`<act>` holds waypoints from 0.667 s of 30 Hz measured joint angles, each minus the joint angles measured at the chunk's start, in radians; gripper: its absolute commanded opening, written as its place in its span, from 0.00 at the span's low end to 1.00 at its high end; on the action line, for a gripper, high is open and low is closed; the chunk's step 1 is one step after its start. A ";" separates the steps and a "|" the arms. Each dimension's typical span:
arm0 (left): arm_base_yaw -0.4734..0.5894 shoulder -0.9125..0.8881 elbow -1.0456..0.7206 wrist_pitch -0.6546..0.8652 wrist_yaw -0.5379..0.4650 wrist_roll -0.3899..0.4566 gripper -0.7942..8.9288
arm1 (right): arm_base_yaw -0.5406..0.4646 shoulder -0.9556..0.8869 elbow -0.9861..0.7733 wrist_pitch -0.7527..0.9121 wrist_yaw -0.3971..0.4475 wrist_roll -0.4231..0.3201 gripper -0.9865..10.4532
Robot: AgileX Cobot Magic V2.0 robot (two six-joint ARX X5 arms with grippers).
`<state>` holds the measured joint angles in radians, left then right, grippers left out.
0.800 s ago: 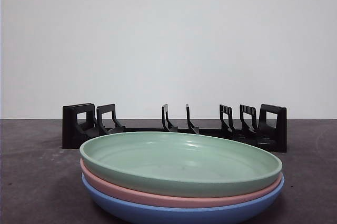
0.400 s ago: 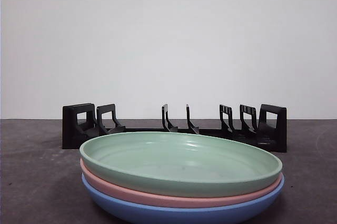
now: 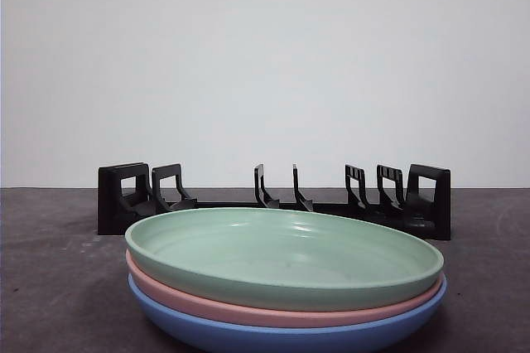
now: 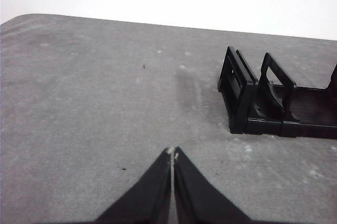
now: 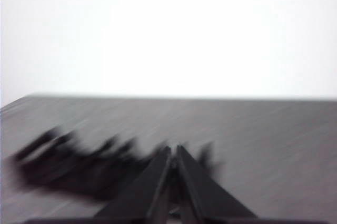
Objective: Place the plate
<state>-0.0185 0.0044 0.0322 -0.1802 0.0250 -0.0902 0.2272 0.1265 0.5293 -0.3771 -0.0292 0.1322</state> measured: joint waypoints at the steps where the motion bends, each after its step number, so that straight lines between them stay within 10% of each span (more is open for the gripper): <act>1: 0.000 0.000 0.000 0.000 0.000 0.000 0.09 | -0.049 -0.018 -0.059 0.063 -0.001 -0.015 0.10; 7: 0.000 0.000 0.000 0.000 0.000 0.000 0.09 | -0.233 -0.072 -0.344 0.164 0.003 -0.050 0.10; 20: 0.000 0.000 0.000 0.000 0.000 0.000 0.09 | -0.245 -0.121 -0.505 0.192 0.052 -0.065 0.10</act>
<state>-0.0185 0.0044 0.0322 -0.1806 0.0250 -0.0902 -0.0177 0.0051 0.0242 -0.1856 0.0231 0.0673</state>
